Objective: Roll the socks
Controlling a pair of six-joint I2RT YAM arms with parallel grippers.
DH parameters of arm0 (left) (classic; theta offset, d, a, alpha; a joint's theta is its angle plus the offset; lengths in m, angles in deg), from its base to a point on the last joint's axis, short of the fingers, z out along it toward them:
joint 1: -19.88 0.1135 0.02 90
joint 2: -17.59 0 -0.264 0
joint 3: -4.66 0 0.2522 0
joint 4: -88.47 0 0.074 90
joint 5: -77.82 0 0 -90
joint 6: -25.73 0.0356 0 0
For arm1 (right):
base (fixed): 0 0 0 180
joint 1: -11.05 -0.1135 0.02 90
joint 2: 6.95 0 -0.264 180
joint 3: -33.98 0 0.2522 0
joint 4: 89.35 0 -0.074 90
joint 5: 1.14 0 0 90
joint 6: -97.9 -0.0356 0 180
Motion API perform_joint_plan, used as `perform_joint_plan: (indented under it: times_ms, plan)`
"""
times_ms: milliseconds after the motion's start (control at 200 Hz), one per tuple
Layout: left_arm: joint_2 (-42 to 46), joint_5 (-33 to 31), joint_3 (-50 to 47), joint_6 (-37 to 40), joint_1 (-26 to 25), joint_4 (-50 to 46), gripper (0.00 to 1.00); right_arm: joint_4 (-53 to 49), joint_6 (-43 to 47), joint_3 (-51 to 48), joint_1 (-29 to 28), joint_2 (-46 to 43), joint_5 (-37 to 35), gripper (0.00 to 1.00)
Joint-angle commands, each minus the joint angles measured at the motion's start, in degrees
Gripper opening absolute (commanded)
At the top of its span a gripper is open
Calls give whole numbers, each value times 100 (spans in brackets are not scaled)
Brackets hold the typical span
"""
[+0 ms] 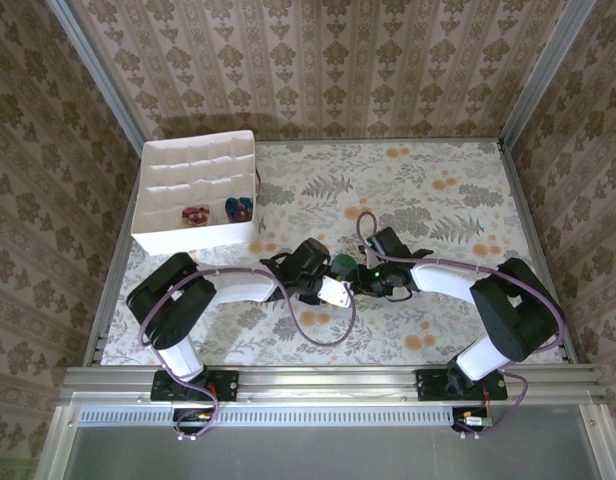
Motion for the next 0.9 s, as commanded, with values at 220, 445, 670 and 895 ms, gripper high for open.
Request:
perform_joint_plan:
  times_ms: [220,445,670,895]
  plan:
    - [-942,2163,1558,-1623,448,-3156,8,-198,-207,-701,0,-1713,-608,39]
    - [-1423,2762,1829,-2178,621,-3266,8,492,-536,-1313,-8,-2303,-740,45]
    - [-1700,3139,1907,-2461,716,-3136,8,856,-580,-1321,-74,-1833,-560,49]
    - [-1810,3283,1908,-2668,729,-2944,9,834,-648,-855,-118,-873,-379,45]
